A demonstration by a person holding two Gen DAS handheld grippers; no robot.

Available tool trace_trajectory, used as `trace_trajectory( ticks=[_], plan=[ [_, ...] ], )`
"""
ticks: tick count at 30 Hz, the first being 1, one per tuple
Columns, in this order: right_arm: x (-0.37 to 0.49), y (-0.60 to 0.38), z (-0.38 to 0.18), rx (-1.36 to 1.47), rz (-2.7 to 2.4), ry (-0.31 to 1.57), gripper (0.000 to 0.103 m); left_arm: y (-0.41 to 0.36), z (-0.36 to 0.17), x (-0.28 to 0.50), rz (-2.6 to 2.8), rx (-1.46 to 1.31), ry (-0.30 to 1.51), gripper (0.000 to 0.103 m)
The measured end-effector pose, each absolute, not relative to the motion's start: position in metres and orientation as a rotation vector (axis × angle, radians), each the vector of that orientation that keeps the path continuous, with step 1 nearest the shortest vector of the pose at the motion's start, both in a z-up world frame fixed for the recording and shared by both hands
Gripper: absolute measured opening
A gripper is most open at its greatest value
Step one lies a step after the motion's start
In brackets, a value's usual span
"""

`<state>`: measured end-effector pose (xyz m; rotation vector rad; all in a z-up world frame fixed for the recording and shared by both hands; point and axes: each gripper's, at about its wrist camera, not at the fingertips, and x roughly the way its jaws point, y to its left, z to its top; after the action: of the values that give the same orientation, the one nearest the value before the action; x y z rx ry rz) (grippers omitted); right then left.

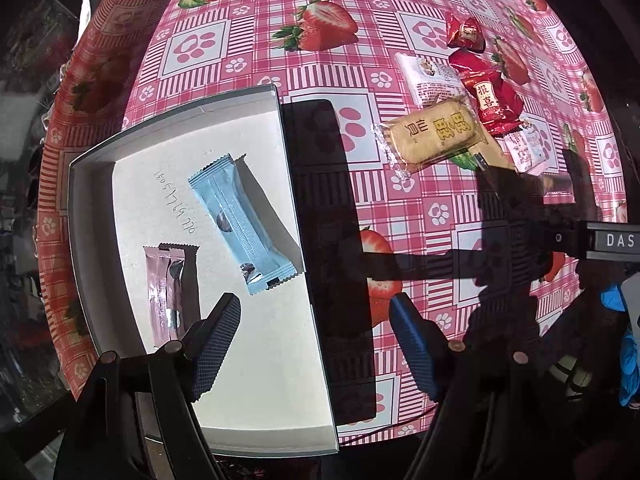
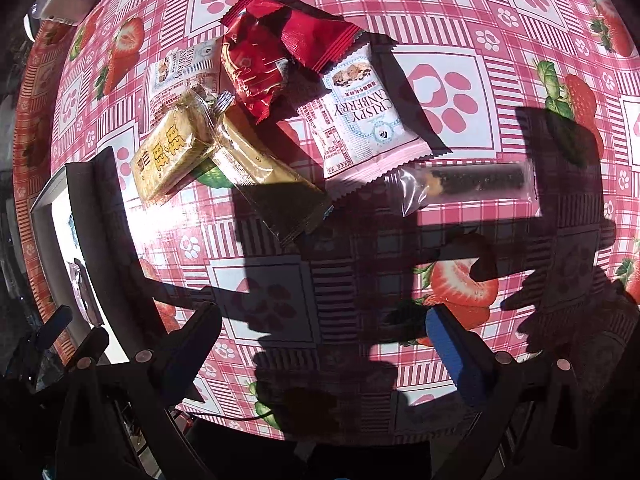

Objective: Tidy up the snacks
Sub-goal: 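Move both tools back over the snack pile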

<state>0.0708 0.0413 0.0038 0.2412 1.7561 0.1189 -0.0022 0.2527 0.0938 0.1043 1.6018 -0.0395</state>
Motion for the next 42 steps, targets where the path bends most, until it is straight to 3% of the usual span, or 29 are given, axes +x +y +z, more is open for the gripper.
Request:
trace_trajectory(
  ticks=[10, 18, 22, 30, 42],
  plan=[
    [0.066, -0.014, -0.017, 0.287, 0.042, 1.784, 0.103, 0.207, 0.092, 0.024, -0.065, 0.063, 1.625, 0.08],
    [0.062, -0.077, -0.033, 0.516, -0.079, 1.784, 0.103, 0.193, 0.078, 0.072, -0.046, -0.048, 1.661, 0.08],
    [0.068, -0.104, -0.034, 0.58, -0.115, 1.763, 0.103, 0.172, 0.072, 0.1, -0.047, 0.065, 1.614, 0.08],
    [0.105, -0.127, -0.025, 0.424, -0.073, 1.731, 0.103, 0.12, 0.054, 0.126, -0.197, 0.384, 1.53, 0.08],
    [0.148, -0.048, -0.001, 0.138, 0.172, 1.637, 0.103, 0.094, 0.018, 0.16, -0.238, 0.358, 1.572, 0.08]
  ],
)
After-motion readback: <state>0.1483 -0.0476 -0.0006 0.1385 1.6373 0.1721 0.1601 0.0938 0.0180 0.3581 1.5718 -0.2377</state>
